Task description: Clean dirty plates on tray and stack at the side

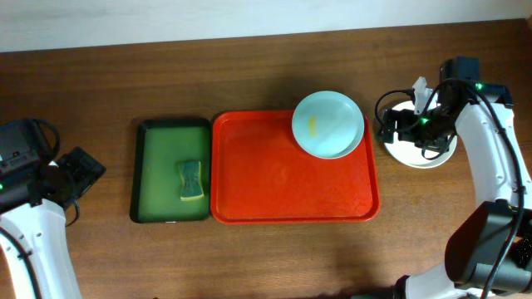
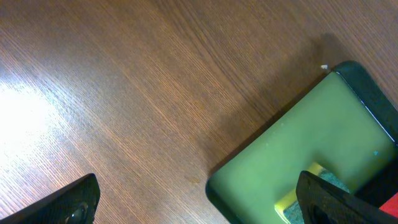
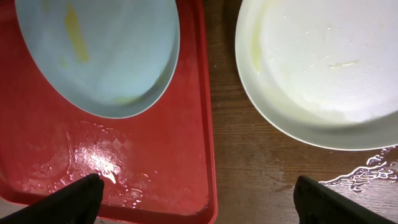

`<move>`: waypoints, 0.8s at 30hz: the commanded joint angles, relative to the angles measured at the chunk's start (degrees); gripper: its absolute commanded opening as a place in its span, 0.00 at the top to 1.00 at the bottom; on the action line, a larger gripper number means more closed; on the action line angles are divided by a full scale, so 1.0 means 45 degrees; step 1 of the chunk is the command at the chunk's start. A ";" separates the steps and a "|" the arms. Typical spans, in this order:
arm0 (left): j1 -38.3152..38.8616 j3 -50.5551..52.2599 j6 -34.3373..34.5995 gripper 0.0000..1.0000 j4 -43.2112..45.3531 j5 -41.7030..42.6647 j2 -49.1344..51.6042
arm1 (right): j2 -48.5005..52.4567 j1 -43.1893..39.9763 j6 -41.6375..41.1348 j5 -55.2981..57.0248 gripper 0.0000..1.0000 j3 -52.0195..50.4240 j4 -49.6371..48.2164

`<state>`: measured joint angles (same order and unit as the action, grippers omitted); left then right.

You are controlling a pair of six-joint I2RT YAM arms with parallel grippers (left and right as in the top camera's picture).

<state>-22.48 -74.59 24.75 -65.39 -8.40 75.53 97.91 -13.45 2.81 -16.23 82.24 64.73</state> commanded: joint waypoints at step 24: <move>-0.0044 -0.0078 0.0160 0.01 -0.0015 0.0000 -0.0121 | -0.0170 0.0500 -0.3351 -0.1768 0.16 -0.0219 -0.0733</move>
<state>-22.48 -74.59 24.75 -65.41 -8.40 75.53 97.91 -13.17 -11.18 -25.10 82.26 61.73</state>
